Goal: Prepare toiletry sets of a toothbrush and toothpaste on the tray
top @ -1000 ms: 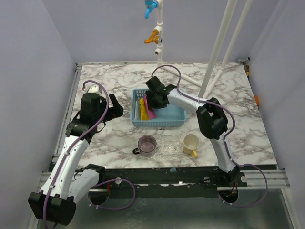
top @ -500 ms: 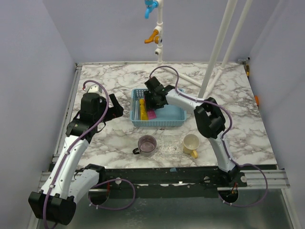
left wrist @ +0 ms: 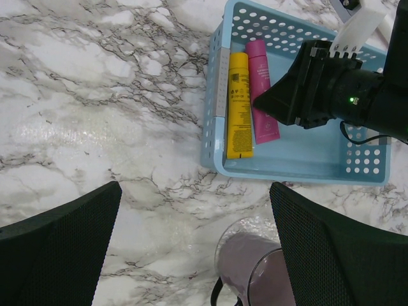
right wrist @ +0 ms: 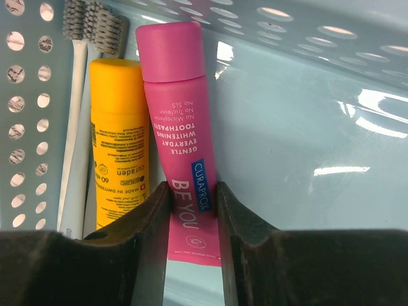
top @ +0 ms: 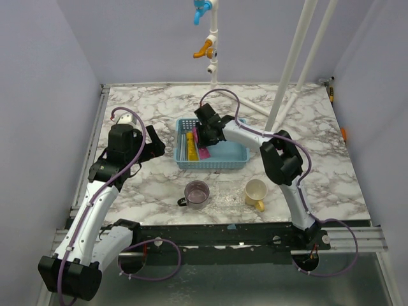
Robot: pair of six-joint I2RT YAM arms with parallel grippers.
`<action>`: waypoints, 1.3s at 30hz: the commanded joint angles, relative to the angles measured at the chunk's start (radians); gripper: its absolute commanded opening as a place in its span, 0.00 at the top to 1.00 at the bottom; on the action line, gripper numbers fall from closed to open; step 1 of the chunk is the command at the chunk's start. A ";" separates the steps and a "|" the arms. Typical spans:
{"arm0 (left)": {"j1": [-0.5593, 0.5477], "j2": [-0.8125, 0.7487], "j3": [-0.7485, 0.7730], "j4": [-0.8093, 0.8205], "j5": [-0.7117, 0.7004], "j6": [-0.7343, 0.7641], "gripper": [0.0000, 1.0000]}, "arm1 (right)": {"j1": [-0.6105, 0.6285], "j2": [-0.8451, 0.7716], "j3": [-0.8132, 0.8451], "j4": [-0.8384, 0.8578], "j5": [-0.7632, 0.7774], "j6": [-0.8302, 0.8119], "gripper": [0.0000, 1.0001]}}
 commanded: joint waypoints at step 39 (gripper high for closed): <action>0.001 -0.008 -0.037 0.142 0.427 -0.042 0.01 | 0.078 -0.659 -0.309 -0.103 -0.066 -0.316 0.83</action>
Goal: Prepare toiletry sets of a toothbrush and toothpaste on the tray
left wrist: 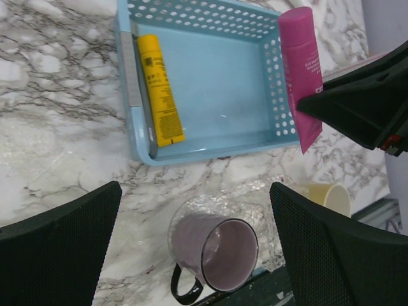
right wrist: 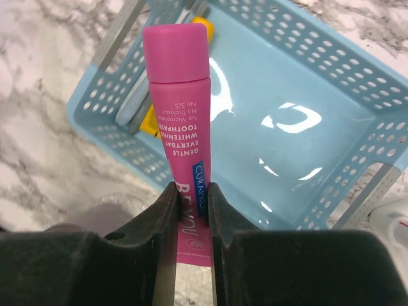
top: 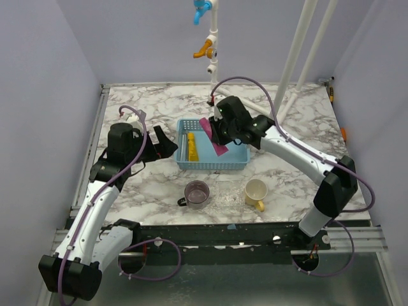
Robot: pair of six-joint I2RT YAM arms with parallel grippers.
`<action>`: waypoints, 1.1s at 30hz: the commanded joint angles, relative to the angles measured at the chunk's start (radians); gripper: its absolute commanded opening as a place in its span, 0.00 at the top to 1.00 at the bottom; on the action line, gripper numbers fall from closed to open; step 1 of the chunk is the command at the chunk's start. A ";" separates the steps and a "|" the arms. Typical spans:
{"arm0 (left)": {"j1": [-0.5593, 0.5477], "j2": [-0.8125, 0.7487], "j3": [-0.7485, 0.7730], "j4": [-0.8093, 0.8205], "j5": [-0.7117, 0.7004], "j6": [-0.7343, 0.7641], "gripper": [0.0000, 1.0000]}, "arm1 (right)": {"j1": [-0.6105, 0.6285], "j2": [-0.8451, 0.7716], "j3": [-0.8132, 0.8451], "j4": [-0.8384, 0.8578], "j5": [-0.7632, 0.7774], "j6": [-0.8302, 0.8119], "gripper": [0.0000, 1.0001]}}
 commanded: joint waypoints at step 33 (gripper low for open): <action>-0.087 0.024 0.004 -0.018 0.918 -0.158 0.03 | 0.365 -0.373 -0.078 -0.250 -0.195 -0.133 0.78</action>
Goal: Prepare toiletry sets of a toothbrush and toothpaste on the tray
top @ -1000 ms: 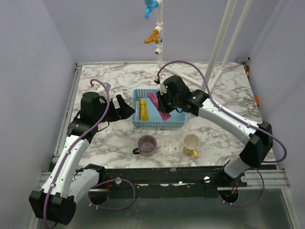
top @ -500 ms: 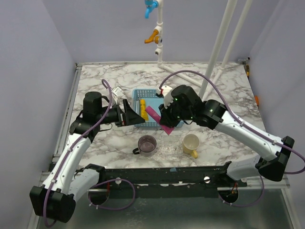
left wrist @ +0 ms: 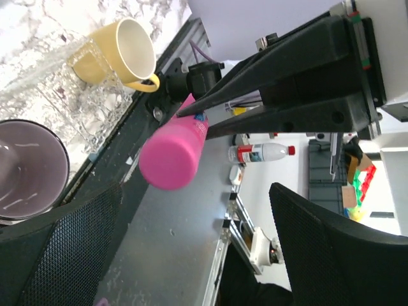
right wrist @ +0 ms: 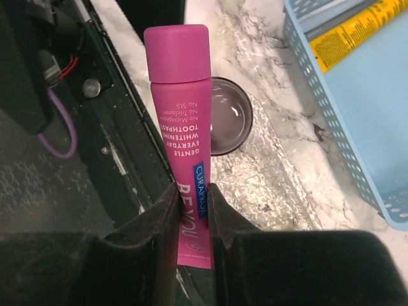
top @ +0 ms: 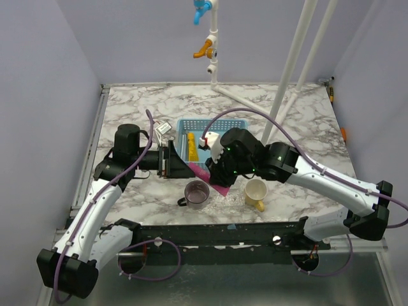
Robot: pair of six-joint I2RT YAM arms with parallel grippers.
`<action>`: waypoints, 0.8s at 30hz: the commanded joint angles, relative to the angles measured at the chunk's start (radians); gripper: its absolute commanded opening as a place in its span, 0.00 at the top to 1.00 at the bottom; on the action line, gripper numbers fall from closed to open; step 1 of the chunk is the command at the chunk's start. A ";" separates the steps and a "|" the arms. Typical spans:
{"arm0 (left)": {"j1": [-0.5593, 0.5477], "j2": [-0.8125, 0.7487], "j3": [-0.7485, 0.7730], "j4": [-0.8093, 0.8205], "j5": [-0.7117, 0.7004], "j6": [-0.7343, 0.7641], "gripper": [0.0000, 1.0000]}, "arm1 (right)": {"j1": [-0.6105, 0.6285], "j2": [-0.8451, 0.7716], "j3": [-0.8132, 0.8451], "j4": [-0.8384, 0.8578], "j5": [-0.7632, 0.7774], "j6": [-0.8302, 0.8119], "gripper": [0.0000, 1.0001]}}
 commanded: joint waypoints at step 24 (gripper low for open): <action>-0.076 0.031 0.024 -0.072 0.076 0.040 0.48 | 0.151 0.018 0.067 -0.040 0.102 -0.010 0.78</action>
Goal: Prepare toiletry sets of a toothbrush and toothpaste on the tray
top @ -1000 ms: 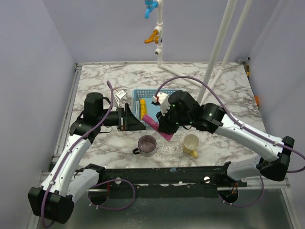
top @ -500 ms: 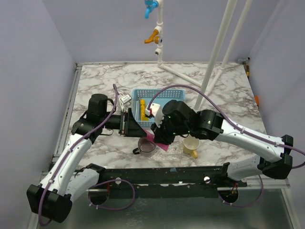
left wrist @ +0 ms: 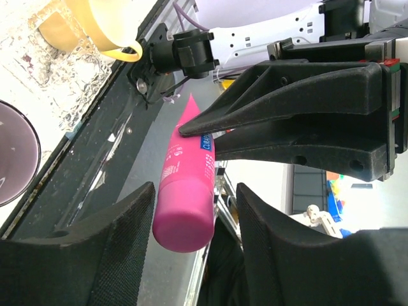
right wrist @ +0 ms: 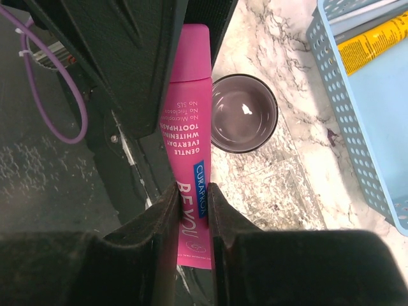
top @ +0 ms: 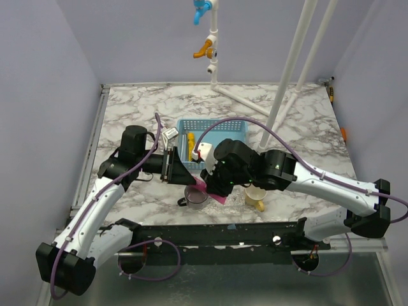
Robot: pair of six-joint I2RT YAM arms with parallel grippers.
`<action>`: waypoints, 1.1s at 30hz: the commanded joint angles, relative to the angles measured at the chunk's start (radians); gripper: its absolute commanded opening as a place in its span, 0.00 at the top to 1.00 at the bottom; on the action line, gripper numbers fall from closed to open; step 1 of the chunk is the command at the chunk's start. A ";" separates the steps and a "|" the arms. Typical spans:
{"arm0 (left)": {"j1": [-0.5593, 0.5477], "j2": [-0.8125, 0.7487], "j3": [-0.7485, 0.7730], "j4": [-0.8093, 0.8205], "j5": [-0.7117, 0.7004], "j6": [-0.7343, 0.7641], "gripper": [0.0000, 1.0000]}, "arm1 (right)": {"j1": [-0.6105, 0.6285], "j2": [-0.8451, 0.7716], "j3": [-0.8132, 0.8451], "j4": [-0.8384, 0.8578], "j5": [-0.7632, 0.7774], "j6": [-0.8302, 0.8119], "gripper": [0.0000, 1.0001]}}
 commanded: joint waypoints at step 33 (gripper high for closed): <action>-0.017 -0.122 -0.059 0.243 -0.190 -0.182 1.00 | -0.022 -0.192 -0.127 0.234 0.344 0.225 0.38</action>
